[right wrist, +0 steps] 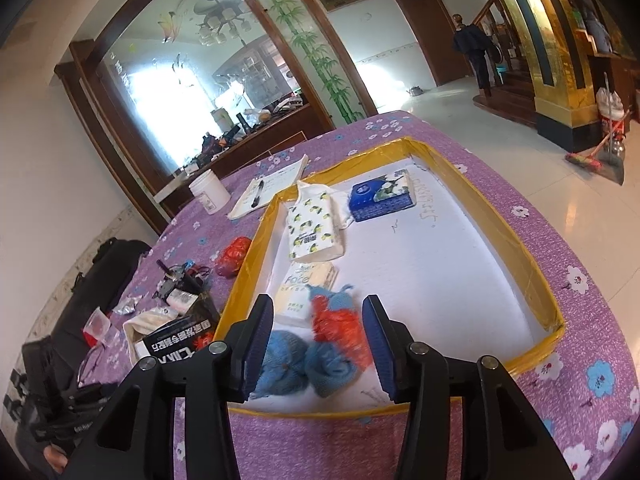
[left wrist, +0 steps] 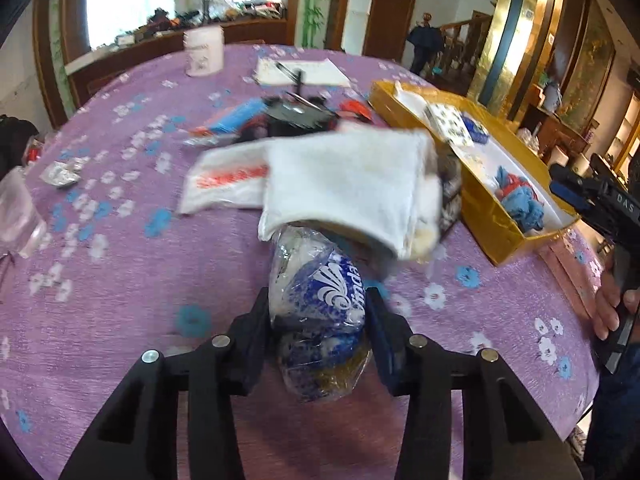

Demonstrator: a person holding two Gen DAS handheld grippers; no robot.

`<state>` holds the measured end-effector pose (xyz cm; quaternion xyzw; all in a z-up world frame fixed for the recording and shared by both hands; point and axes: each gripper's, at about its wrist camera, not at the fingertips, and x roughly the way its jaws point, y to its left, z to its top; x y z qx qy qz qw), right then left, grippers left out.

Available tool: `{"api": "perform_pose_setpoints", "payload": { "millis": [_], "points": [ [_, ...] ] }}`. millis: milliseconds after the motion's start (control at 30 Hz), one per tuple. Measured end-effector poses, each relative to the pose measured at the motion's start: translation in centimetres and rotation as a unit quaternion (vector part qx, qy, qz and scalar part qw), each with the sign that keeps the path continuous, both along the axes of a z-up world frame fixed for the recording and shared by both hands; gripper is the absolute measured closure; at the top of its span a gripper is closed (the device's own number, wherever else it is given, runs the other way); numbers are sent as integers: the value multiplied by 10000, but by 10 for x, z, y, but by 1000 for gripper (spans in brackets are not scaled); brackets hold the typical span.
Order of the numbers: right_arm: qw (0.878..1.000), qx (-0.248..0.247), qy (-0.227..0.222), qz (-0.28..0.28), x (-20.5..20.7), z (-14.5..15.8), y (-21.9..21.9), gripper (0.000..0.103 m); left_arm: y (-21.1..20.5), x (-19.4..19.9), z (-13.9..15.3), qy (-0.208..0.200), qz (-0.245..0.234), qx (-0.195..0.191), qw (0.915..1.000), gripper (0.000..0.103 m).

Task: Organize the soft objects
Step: 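Grasp the blue-white bagged item with left tool while right tool moves to pile, then grasp the black printed snack pack with the right tool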

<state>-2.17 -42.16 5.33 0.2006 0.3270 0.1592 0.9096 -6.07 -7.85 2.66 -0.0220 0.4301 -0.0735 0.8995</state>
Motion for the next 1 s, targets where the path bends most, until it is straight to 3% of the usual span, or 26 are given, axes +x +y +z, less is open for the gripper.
{"api": "perform_pose_setpoints", "payload": {
  "millis": [100, 267, 333, 400, 567, 633, 767, 867, 1000],
  "points": [
    [9987, 166, 1, 487, -4, 12, 26, 52, 29, -2, 7, -202, 307, -27, 9993, 59],
    [9877, -99, 49, 1561, 0, 27, 104, 46, 63, 2, 2, -188, 741, -390, 9963, 59],
    [9850, -322, 194, 1682, 5, 24, 128, 46, 70, -1, 6, -323, 740, -635, 9947, 59],
    [9836, -295, 396, 1735, 13, 20, 145, 46, 69, -2, 7, -375, 739, -630, 9946, 59],
    [9822, 270, 1281, 1350, 20, 10, 154, 45, 67, -6, 9, -470, 643, -703, 9943, 59],
    [9775, 655, 1545, 1278, 19, 7, 149, 38, 67, -6, 9, -492, 596, -752, 9942, 59],
    [9674, 1265, 2083, 684, 16, -11, 144, 37, 65, -5, 11, -558, 492, -786, 9941, 59],
    [9619, 1318, 2372, 326, 23, -26, 142, 38, 66, -7, 12, -621, 459, -829, 9936, 59],
    [9597, 1126, 2564, 243, 41, -40, 156, 36, 69, -7, 12, -632, 438, -950, 9925, 59]
  ]
}}
